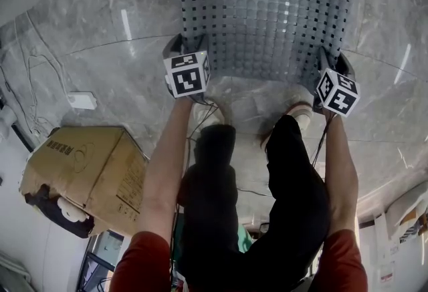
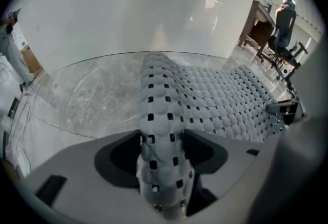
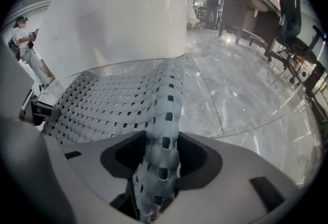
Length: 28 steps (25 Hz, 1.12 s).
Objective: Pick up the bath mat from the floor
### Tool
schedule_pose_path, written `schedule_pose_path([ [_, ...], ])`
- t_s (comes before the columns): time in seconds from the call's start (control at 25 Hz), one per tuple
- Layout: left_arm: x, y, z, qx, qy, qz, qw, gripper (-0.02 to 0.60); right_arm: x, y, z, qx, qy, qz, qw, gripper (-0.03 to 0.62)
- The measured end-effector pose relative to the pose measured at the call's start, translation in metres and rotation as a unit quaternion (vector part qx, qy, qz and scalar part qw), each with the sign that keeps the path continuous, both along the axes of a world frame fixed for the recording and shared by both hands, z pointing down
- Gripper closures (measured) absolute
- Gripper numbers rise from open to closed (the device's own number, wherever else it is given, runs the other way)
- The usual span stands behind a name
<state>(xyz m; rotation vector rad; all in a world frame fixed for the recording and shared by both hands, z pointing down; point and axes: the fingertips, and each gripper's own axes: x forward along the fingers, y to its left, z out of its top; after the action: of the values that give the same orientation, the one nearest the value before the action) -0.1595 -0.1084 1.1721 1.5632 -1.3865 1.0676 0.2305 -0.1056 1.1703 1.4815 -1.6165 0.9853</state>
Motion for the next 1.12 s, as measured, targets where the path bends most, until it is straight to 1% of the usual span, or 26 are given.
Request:
schedule_pose_path([
  [0.16, 0.014, 0.006, -0.016, -0.013, 0.019, -0.015, 0.9996, 0.355, -0.011, 0.001, -0.019, 0.007, -0.007, -0.003, 1.0, 0.449],
  [0.36, 0.036, 0.02, -0.045, -0.025, 0.035, -0.017, 0.9989, 0.407, -0.019, 0.005, -0.054, 0.015, -0.005, -0.013, 1.0, 0.51],
  [0.52, 0.048, 0.026, -0.081, -0.025, 0.039, -0.009, 0.9989, 0.433, -0.028, 0.008, -0.089, 0.019, -0.002, -0.026, 0.999, 0.531],
  [0.64, 0.054, 0.027, -0.118, -0.018, 0.039, -0.001, 0.9991, 0.446, -0.032, 0.012, -0.123, 0.023, 0.001, -0.032, 0.999, 0.534],
  [0.76, 0.052, 0.029, -0.162, -0.009, 0.04, -0.003, 0.9991, 0.454, -0.037, 0.014, -0.165, 0.029, 0.003, -0.035, 0.999, 0.537],
  [0.92, 0.045, 0.023, -0.222, 0.011, 0.041, -0.011, 0.999, 0.459, -0.047, 0.005, -0.225, 0.053, 0.006, -0.042, 0.998, 0.539],
  [1.12, 0.038, 0.016, -0.308, 0.046, 0.043, -0.024, 0.9977, 0.462, -0.06, -0.003, -0.31, 0.085, 0.005, -0.047, 0.995, 0.54],
])
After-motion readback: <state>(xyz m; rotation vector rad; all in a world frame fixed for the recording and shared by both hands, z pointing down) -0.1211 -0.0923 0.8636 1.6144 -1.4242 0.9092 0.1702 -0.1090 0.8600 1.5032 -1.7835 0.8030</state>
